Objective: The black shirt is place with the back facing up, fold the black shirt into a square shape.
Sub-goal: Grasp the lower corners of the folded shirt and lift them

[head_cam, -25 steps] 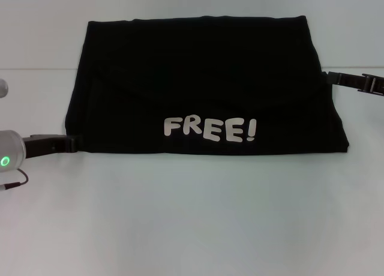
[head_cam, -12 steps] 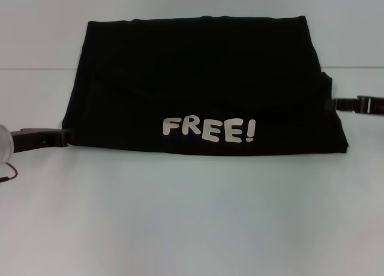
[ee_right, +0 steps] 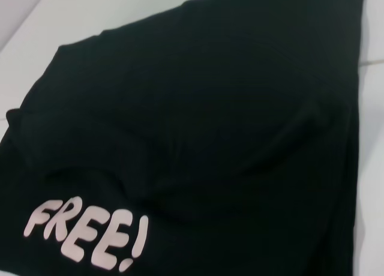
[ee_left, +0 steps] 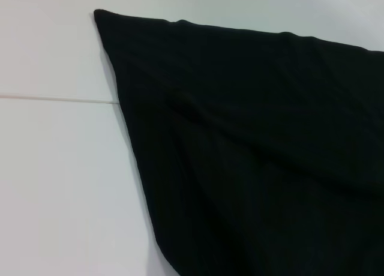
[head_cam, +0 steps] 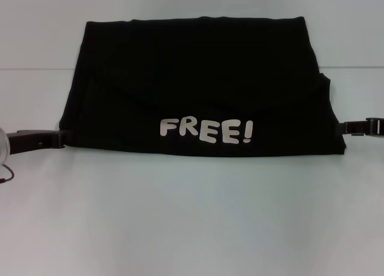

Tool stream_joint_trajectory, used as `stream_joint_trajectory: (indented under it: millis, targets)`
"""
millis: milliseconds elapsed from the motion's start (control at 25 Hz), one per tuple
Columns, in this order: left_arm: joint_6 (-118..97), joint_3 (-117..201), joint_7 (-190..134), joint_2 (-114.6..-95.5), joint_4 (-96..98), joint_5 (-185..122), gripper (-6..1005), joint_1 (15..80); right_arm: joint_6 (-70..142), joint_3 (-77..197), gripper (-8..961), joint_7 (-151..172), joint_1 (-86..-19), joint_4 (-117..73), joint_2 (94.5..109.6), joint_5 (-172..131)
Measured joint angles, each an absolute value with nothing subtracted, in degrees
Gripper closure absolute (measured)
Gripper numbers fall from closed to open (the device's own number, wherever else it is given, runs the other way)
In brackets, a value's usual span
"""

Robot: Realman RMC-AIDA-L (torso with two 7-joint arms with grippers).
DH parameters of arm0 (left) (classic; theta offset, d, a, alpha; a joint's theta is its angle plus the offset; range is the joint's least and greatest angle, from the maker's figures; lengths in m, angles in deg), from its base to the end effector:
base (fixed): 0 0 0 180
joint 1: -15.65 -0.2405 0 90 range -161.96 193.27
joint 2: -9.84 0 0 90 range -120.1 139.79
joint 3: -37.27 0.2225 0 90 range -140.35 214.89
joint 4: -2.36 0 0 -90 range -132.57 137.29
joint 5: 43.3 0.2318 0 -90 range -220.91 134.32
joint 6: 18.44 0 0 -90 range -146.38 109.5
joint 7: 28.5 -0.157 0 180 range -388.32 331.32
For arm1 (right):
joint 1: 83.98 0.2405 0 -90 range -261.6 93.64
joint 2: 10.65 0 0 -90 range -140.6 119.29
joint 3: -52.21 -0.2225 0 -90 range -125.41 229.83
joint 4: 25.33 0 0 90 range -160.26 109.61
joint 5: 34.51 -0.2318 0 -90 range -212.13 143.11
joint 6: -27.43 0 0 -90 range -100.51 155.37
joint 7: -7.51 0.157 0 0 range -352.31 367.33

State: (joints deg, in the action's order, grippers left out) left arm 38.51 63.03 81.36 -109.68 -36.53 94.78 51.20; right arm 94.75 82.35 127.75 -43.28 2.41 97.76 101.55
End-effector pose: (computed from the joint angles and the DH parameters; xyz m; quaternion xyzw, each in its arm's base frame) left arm -0.3280 0.3974 0.0420 -0.7911 -0.4870 -0.1093 0.3536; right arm 0.3071 0.4077 0.0612 -0.7951 0.5391 0.1201 0.2505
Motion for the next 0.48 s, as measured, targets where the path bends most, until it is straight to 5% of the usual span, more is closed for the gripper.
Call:
stream_joint_trajectory:
  millis: [480]
  targets:
    - [37.9, 63.0, 81.4, -109.65, -36.2, 94.8, 999, 51.7, 89.0, 85.7, 437, 127.4, -42.6, 1.2, 100.55, 101.5]
